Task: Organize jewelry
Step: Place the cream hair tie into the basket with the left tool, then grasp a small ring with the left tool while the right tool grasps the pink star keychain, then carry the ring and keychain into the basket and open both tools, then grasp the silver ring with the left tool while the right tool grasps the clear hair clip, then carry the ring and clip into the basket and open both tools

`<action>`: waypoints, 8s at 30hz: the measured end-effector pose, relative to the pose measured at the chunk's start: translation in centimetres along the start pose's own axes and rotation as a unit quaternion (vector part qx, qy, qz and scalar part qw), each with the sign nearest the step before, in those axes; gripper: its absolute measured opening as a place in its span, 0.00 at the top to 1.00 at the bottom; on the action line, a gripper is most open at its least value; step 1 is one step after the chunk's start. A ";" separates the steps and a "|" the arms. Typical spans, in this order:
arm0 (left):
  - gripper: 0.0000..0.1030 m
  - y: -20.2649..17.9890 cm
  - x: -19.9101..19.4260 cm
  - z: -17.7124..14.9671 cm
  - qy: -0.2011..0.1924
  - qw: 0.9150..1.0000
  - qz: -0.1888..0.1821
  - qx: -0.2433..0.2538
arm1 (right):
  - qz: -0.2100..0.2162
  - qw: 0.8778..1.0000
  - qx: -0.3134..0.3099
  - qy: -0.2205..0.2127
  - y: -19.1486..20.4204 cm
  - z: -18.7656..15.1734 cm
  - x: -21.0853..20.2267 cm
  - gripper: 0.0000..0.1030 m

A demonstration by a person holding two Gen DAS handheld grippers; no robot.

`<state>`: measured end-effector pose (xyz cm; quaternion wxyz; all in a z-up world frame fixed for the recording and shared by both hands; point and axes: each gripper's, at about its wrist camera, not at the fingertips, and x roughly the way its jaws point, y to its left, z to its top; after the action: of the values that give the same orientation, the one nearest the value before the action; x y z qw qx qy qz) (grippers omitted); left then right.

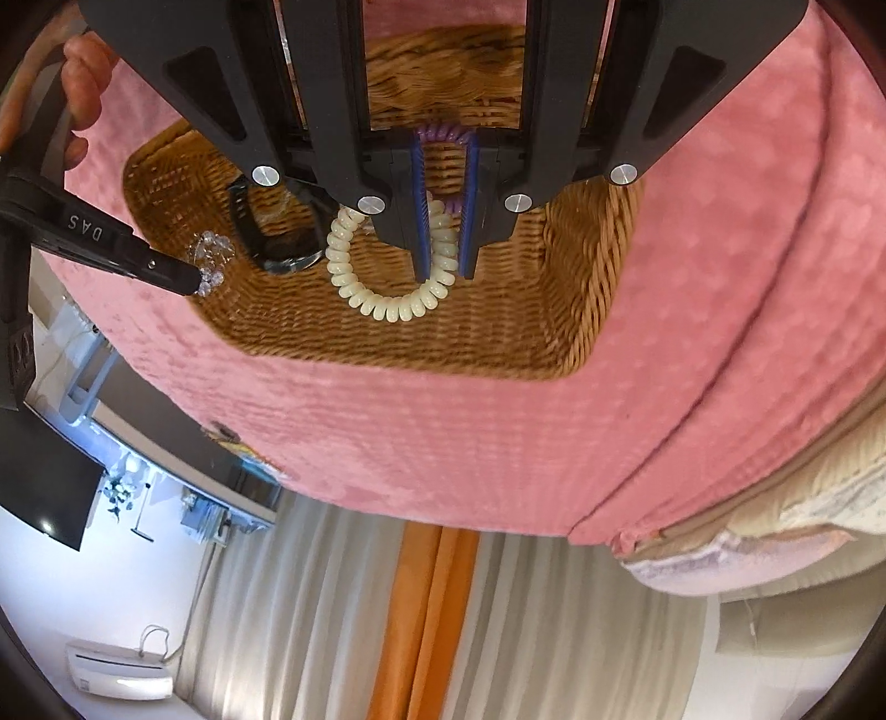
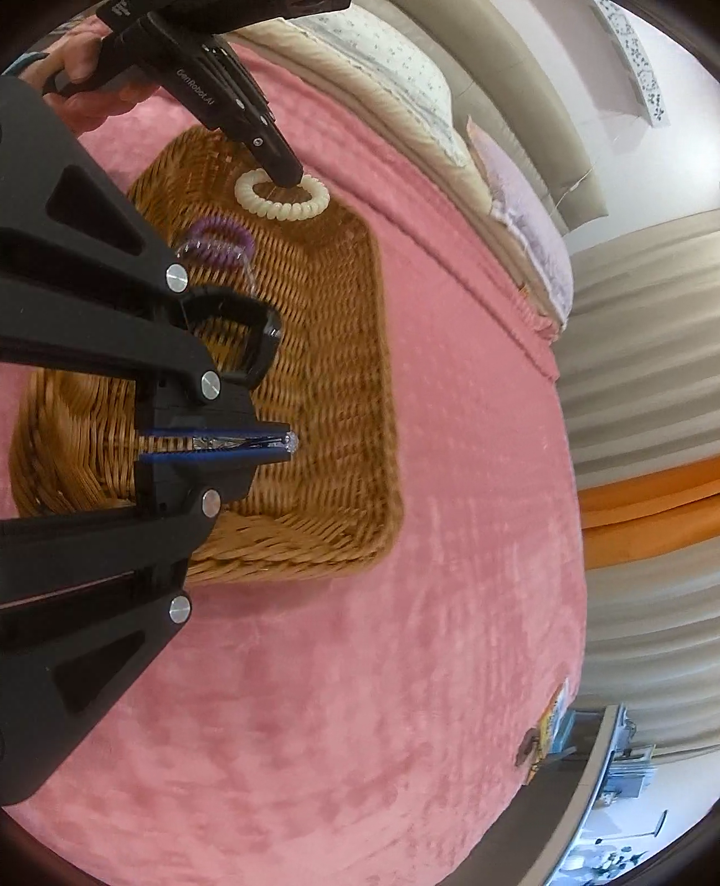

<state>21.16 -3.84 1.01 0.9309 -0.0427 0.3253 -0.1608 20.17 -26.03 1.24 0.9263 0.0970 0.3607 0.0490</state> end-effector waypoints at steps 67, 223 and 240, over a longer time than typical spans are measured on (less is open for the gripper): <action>0.88 -0.8 -4.5 -12.3 0.123 0.992 -0.032 -0.020 | 0.090 0.986 -0.079 0.117 2.8 -15.4 -7.4 0.65; 0.82 2.3 -4.2 -11.0 0.092 0.995 -0.016 0.024 | 0.008 0.980 -0.172 0.097 6.9 -14.3 -3.9 0.94; 0.82 1.1 -9.7 -8.0 -0.003 0.998 -0.058 0.026 | 0.017 0.987 -0.157 -0.010 7.3 -10.0 -11.6 0.96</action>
<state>9.32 0.58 0.26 0.9217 -0.0377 0.3156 -0.2224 4.73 -19.34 3.24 0.9326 -0.0427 0.3378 0.1199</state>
